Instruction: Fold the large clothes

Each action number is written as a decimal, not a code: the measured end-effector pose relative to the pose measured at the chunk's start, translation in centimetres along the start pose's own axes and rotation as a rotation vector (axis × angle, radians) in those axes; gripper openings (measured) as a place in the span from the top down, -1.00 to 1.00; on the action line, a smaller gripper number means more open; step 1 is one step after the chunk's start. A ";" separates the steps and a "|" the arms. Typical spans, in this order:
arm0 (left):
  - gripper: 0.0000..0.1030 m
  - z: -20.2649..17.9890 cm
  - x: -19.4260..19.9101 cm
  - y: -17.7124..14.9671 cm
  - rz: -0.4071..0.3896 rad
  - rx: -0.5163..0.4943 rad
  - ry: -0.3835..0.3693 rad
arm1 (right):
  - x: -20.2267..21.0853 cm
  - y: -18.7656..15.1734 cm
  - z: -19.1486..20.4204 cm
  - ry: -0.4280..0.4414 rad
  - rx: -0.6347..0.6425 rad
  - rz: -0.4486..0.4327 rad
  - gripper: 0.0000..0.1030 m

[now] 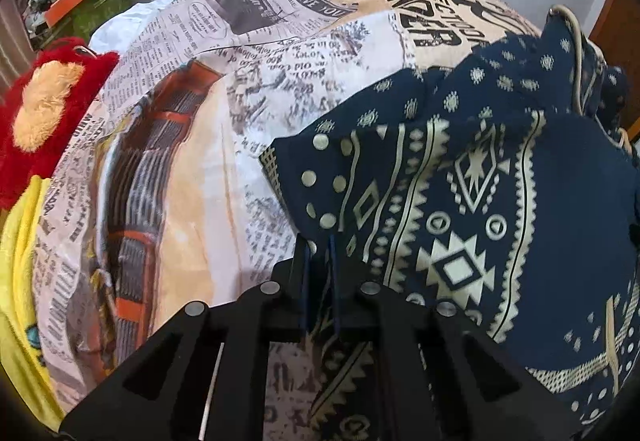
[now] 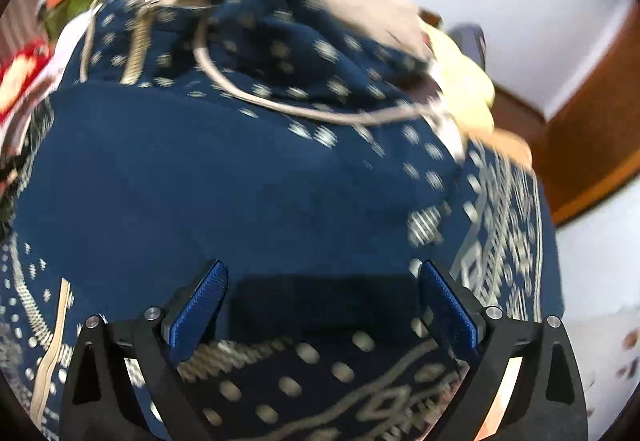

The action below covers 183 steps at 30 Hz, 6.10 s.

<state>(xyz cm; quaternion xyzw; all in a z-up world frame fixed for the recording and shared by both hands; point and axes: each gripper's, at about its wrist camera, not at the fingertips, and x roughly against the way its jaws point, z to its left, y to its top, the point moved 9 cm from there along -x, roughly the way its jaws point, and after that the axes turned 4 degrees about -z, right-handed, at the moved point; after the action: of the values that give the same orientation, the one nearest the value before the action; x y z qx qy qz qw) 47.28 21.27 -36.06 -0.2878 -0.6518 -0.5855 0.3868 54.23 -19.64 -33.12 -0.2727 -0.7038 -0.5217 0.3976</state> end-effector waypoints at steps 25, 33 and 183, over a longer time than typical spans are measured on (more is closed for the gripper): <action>-0.59 -15.0 7.9 3.0 -0.104 -0.200 -0.160 | 3.5 -6.8 -21.9 0.035 -0.608 0.011 -0.83; -0.59 -19.9 4.2 1.3 -0.024 -0.222 -0.222 | -0.3 -7.8 -23.1 0.120 -0.751 0.050 -0.41; -0.34 -33.4 9.8 -1.6 -0.004 -0.501 -0.376 | 9.8 -6.6 -9.3 0.218 -0.300 -0.034 0.90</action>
<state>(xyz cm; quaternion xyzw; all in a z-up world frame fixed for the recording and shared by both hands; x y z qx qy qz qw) 46.32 -12.70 -28.21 -0.4760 -0.5480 -0.6652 0.1753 46.29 -30.85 -26.93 -0.2591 -0.5755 -0.6537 0.4175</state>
